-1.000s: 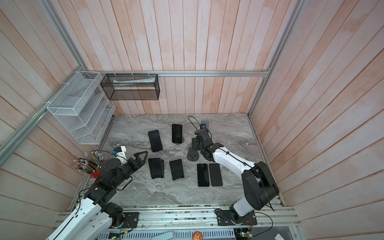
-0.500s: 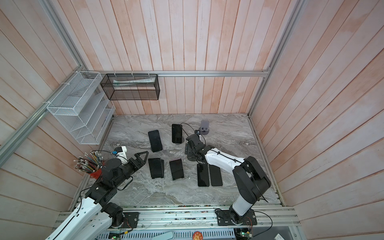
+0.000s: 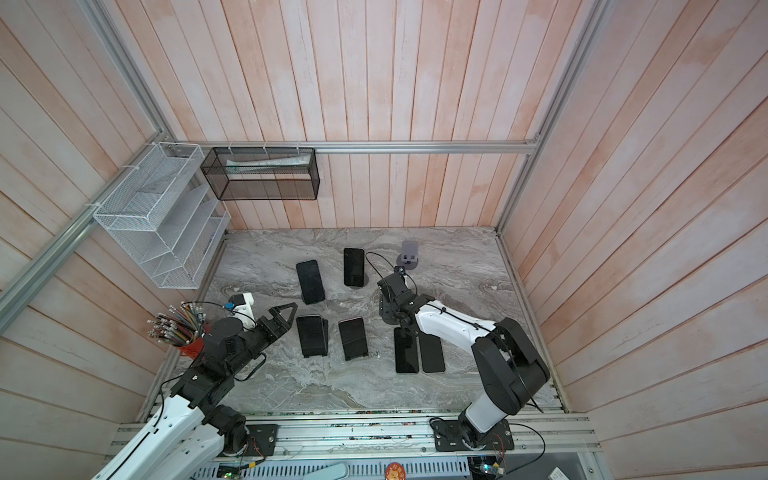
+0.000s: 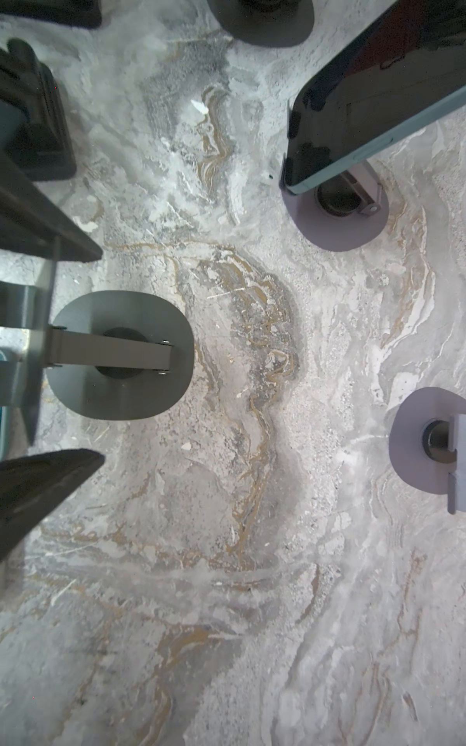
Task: Remove the phone from the phone stand
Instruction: Move the phone stand to the center of the table.
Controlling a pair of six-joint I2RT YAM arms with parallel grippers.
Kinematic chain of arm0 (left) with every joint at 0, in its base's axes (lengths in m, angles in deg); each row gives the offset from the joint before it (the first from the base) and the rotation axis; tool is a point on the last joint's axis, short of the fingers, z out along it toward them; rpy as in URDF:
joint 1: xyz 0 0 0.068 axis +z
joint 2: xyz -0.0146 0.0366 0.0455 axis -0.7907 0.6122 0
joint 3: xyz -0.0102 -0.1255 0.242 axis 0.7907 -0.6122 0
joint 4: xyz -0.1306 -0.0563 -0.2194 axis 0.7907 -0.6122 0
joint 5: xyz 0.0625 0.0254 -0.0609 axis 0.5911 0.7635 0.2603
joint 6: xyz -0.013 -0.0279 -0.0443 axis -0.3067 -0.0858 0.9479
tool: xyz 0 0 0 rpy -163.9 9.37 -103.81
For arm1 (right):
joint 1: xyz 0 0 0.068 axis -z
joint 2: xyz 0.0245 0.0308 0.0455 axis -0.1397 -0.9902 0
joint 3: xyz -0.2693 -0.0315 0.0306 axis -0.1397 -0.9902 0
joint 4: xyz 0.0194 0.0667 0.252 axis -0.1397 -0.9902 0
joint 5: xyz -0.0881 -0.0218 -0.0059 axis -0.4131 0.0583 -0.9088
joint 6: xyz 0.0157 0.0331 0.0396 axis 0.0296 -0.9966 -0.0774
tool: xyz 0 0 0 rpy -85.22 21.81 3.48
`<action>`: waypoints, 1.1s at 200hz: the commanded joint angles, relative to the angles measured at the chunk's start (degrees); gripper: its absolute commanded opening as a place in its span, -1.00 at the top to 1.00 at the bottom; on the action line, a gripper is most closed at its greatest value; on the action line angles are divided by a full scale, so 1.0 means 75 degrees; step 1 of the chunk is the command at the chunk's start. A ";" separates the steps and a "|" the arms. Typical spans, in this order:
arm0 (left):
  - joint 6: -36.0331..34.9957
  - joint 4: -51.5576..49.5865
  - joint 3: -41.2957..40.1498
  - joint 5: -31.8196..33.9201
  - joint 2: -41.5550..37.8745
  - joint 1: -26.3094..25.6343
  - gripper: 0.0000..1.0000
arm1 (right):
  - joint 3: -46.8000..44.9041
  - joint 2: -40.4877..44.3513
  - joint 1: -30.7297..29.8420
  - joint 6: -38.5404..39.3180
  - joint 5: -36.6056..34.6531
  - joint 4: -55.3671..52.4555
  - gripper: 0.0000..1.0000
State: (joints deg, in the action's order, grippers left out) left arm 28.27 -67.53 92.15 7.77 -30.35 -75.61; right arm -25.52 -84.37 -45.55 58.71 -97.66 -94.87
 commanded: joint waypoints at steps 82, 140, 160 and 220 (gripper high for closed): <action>0.0112 0.0055 -0.0162 -0.0138 -0.0250 0.0029 -1.00 | -0.0461 0.0803 0.0863 0.1124 0.0412 -0.0558 -0.44; 0.0158 0.0099 -0.0014 -0.0327 0.0003 0.0028 -1.00 | -0.0664 0.0900 0.0948 0.1120 0.1301 -0.0063 -0.36; 0.0147 0.0045 -0.0035 -0.0306 -0.0046 0.0035 -1.00 | -0.0745 0.0943 0.0954 0.1139 0.1090 0.0005 -0.34; 0.0205 0.0284 -0.0220 -0.0279 0.0024 0.0032 -1.00 | -0.0784 0.0746 0.0976 0.0920 0.0459 0.0260 -0.36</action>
State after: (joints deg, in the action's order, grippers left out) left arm 29.56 -67.29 91.58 6.29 -30.55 -75.61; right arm -31.24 -78.09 -38.32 66.58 -91.23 -94.43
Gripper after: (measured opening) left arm 0.999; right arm 0.674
